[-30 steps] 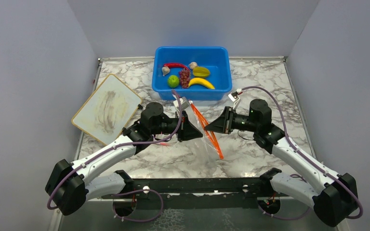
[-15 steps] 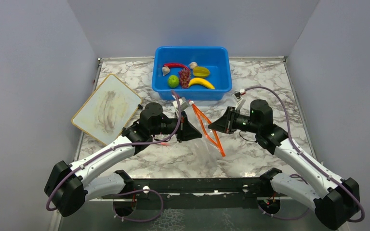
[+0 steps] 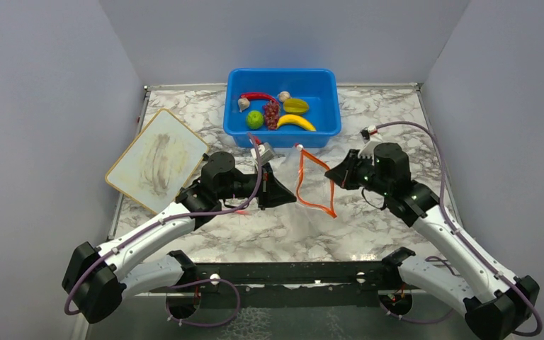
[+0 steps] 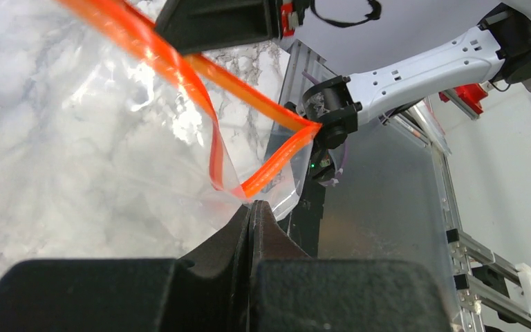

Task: Place the food in the zip-top bag and seal the zipper
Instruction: Open the zipper of the food storage bag.

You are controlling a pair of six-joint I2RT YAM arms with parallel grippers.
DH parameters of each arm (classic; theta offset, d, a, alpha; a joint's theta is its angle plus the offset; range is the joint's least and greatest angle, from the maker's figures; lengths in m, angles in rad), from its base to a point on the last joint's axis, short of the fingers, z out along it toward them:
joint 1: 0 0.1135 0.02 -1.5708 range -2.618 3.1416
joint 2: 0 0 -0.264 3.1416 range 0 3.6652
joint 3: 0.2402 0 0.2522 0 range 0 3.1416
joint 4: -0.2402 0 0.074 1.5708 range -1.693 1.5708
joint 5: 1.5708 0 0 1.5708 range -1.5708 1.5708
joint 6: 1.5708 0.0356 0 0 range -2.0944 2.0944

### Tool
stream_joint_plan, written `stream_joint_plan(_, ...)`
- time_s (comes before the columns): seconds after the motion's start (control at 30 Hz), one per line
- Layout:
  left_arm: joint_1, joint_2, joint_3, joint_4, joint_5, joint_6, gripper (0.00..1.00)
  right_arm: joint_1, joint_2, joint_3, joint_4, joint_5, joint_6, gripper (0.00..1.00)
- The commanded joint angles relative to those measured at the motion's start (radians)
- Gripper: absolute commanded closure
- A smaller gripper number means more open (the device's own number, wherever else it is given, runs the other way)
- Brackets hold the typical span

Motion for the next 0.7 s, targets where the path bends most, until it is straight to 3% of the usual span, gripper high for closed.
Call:
stream_joint_plan(0.0,-0.005,-0.031,0.011,0.014,-0.003,0.011,1.00,0.003,-0.053,0.090,-0.153,0.306,-0.059,0.99)
stream_joint_plan(0.13,-0.005,-0.016,0.023,0.005,-0.075,0.002,0.96,0.003,-0.103,0.104,-0.118,0.257,-0.095,0.99)
stream_joint_plan(0.27,-0.005,0.045,0.090,-0.034,-0.104,-0.004,0.56,0.003,-0.116,0.107,-0.106,0.225,-0.102,0.99)
stream_joint_plan(0.37,-0.005,0.080,0.139,-0.046,-0.108,-0.012,0.36,0.003,-0.089,0.130,-0.143,0.273,-0.132,0.99)
stream_joint_plan(0.53,-0.010,0.141,0.211,-0.058,-0.135,-0.037,0.14,0.003,-0.057,0.153,-0.141,0.229,-0.130,0.99)
stream_joint_plan(0.67,-0.023,0.193,0.256,-0.101,-0.225,-0.048,0.11,0.003,-0.038,0.117,-0.068,0.133,-0.047,0.99)
